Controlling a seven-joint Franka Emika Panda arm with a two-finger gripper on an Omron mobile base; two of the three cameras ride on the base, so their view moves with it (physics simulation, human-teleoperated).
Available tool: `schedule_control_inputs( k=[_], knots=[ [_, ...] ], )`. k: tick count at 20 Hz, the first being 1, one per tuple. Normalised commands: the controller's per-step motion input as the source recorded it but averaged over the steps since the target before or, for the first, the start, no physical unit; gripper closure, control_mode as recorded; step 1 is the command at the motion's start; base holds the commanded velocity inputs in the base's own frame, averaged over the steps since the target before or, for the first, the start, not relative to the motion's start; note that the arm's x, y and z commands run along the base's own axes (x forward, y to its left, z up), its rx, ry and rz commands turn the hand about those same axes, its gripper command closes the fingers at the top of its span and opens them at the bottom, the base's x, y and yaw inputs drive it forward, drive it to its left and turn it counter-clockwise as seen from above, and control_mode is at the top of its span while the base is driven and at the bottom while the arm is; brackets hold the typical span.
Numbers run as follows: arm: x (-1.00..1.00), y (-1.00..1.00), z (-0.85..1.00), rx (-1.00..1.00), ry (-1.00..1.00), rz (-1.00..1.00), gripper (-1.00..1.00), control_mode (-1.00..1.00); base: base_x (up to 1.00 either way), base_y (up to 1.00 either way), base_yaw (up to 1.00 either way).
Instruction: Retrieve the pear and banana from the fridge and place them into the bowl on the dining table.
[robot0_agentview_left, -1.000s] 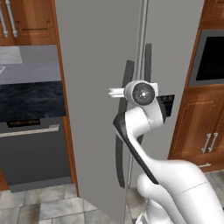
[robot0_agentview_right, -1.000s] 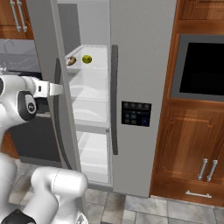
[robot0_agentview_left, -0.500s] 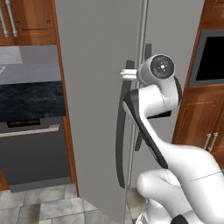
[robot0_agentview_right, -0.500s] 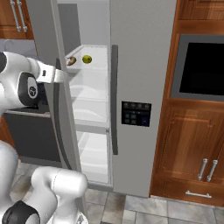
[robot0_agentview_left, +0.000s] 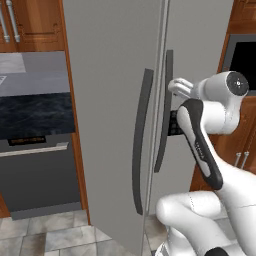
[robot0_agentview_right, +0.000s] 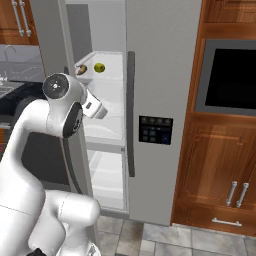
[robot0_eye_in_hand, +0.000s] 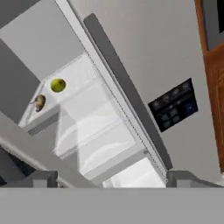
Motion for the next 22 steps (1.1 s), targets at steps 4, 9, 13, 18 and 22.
schedule_control_inputs(
  k=[4, 9, 13, 18, 22],
  knots=[
    [0.25, -0.18, -0.37, 0.49, 0.03, -0.01, -1.0, -1.0, 0.0, 0.0, 0.0],
    [0.49, 0.0, -0.17, 0.43, 0.14, 0.0, -1.0, -1.0, 0.0, 0.0, 0.0],
    [0.58, 0.01, -0.11, 0.39, 0.21, 0.0, -1.0, -1.0, 0.0, 0.0, 0.0],
    [0.72, 0.07, -0.03, 0.33, 0.23, 0.06, -1.0, -1.0, 0.0, 0.0, 0.0],
    [0.52, 0.05, -0.23, 0.24, 0.1, 0.08, -1.0, -1.0, 0.0, 0.0, 0.0]
  ],
)
